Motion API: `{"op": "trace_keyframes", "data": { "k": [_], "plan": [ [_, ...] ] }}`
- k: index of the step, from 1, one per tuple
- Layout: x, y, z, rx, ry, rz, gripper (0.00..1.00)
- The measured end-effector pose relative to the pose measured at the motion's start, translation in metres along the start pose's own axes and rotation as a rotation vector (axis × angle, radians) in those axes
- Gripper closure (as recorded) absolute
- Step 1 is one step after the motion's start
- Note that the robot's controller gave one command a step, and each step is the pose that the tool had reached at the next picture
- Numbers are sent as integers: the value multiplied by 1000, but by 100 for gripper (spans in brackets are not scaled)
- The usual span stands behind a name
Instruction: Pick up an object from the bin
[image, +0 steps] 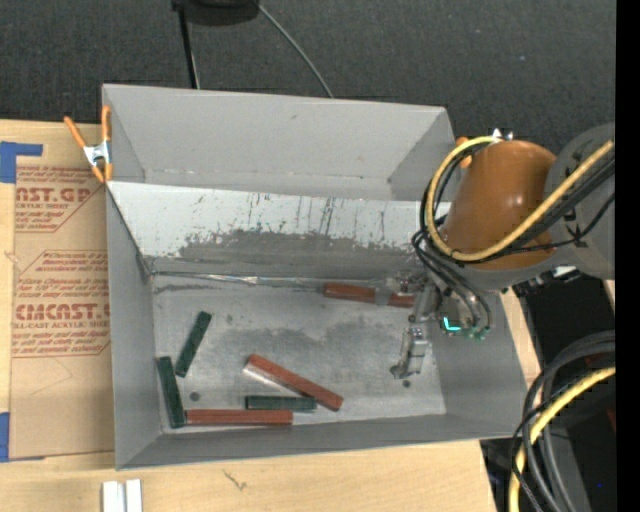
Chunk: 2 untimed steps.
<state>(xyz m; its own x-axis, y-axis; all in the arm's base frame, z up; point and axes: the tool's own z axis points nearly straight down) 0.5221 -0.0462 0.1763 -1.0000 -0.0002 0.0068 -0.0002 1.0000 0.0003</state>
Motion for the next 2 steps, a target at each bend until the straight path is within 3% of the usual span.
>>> {"op": "trace_keyframes", "data": {
  "k": [1, 2],
  "plan": [
    [-2, 0, -4, 1, -8, -1, 0],
    [3, 24, 51, 0, -14, 16, 0]
  ]
}}
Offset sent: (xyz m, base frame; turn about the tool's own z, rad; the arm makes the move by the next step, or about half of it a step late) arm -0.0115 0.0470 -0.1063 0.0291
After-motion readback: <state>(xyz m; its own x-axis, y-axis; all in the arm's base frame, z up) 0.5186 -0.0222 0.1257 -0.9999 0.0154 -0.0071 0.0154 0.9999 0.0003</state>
